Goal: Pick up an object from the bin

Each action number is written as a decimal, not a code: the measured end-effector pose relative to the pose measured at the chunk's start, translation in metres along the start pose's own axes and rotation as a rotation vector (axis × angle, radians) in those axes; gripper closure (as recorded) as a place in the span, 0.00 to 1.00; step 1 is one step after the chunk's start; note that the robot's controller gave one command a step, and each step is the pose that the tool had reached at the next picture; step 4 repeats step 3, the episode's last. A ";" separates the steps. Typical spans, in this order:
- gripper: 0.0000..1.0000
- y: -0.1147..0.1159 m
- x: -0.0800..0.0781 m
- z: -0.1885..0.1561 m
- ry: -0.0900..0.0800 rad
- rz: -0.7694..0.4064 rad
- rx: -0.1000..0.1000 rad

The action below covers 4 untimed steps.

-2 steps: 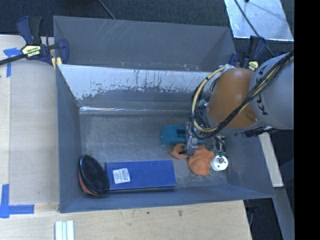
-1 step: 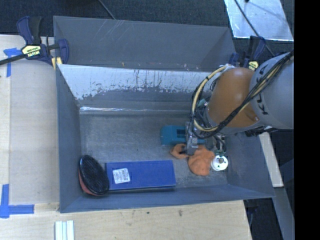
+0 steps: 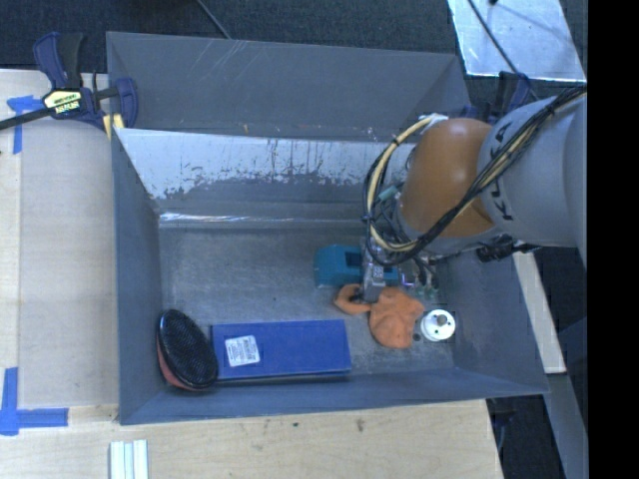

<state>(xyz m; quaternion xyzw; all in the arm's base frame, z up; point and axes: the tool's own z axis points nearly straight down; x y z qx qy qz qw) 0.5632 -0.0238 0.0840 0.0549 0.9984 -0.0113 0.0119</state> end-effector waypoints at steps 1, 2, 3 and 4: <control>1.00 0.029 0.004 -0.008 0.009 0.046 -0.012; 1.00 0.038 0.005 -0.006 0.005 0.025 -0.019; 1.00 0.042 0.001 0.000 0.006 0.035 -0.012; 1.00 0.042 0.001 0.000 0.006 0.035 -0.012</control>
Offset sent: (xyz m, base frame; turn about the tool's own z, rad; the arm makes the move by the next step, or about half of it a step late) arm -0.0093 0.0357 -0.0140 -0.0002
